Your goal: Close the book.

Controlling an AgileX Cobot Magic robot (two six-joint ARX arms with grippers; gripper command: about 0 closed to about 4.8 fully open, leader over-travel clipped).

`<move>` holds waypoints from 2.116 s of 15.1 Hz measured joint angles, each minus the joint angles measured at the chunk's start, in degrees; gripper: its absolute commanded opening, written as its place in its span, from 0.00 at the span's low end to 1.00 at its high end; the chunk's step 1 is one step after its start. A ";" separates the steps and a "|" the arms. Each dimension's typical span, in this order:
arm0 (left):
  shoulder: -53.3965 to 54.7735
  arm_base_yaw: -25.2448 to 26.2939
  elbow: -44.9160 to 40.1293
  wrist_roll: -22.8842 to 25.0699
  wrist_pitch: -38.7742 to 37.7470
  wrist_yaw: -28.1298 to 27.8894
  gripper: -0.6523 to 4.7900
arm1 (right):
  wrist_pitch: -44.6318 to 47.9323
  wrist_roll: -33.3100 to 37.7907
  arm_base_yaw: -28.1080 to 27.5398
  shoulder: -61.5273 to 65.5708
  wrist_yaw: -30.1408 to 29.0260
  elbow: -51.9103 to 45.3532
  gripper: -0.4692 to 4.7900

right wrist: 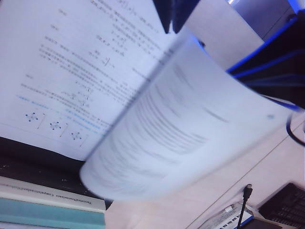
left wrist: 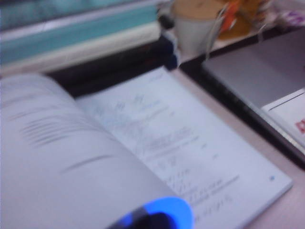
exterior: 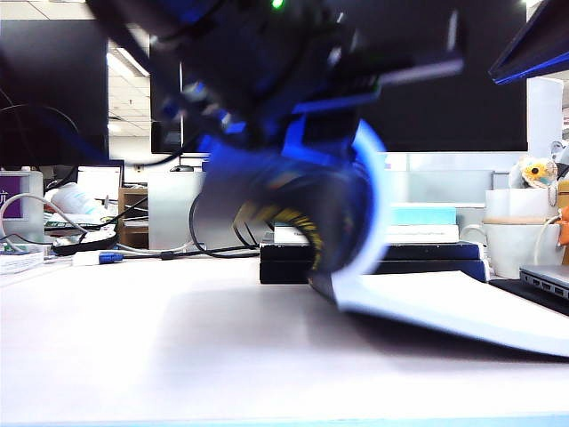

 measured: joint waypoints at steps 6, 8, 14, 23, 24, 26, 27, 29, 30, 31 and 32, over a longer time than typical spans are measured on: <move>-0.20 1.01 0.15 4.04 3.67 8.33 0.11 | -0.15 0.00 0.02 0.04 -0.02 -0.02 0.08; -6.36 3.30 0.09 8.22 -0.31 17.00 0.11 | -1.60 0.00 0.02 0.07 0.04 0.00 0.08; -29.53 23.50 0.31 10.21 -21.55 37.81 0.11 | -3.21 0.00 -0.04 0.07 2.60 -0.02 0.08; -50.62 37.62 0.28 13.00 -43.87 46.34 0.11 | -3.19 2.29 -0.11 -7.80 15.45 -0.02 0.08; -52.15 37.62 0.28 13.38 -45.31 46.40 0.11 | -3.17 2.69 -0.11 -8.94 16.72 -0.02 0.08; -55.89 37.62 0.31 13.84 -48.41 46.01 0.11 | -3.17 3.19 -0.11 -13.31 20.46 -0.02 0.08; -62.99 37.68 0.31 15.80 -52.74 37.99 0.11 | -2.12 4.13 -0.11 -19.47 25.27 0.00 0.08; -68.19 37.59 0.26 16.59 -53.62 32.15 0.11 | -1.31 4.31 -0.11 -23.54 28.04 -0.04 0.08; -70.60 37.62 -0.17 16.68 -53.90 27.91 0.11 | -0.15 4.33 -0.11 -25.29 28.74 -0.02 0.08; -71.91 37.62 -0.55 16.68 -53.92 25.92 0.11 | 0.26 4.33 -0.11 -26.27 29.62 -0.02 0.08; -73.61 37.62 -1.33 16.68 -53.75 23.32 0.11 | 0.68 4.35 -0.11 -27.61 30.62 -0.02 0.08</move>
